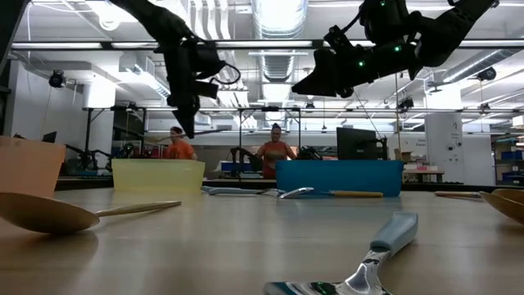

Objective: Sort silverware by color (type)
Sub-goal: Put the gold spoon into the yellow bin

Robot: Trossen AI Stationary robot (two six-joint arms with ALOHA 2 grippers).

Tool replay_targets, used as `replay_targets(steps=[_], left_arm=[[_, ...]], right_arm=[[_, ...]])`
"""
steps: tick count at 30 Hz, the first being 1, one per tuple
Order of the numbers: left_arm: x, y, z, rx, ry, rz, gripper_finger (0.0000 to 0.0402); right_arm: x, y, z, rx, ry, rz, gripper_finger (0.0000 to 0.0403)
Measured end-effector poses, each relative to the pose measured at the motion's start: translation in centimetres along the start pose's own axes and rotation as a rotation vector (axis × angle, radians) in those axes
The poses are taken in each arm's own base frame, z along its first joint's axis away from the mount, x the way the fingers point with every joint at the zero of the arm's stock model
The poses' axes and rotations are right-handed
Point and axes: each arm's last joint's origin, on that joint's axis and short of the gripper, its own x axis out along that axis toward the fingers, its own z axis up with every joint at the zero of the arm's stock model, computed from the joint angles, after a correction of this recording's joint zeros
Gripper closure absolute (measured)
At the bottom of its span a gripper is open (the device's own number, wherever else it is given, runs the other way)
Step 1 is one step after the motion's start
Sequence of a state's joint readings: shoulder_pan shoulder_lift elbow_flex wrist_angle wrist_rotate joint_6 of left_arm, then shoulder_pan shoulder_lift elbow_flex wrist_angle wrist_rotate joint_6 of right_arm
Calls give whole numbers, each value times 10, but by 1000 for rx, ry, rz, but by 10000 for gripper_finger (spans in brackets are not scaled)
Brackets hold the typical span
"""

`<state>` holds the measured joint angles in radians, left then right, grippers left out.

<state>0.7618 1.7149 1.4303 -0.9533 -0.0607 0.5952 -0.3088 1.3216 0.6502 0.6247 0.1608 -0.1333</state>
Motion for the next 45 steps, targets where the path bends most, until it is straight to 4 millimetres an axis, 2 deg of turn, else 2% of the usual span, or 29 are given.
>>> replay_targets(steps=[5, 10, 15, 31, 45], left_arm=[[2, 14, -8, -47, 5, 16, 395], [15, 15, -7, -71, 24, 0, 395], [29, 15, -5, -104, 44, -43, 395], [45, 13, -7, -210, 105, -75, 388], [63, 2, -21, -216, 179, -115, 385]], right_arm=[[1, -3, -1, 1, 5, -11, 279], [1, -6, -3, 1, 20, -20, 281], [1, -7, -4, 0, 30, -21, 276], [1, -7, -3, -1, 30, -21, 282], [1, -7, -3, -11, 29, -21, 282]])
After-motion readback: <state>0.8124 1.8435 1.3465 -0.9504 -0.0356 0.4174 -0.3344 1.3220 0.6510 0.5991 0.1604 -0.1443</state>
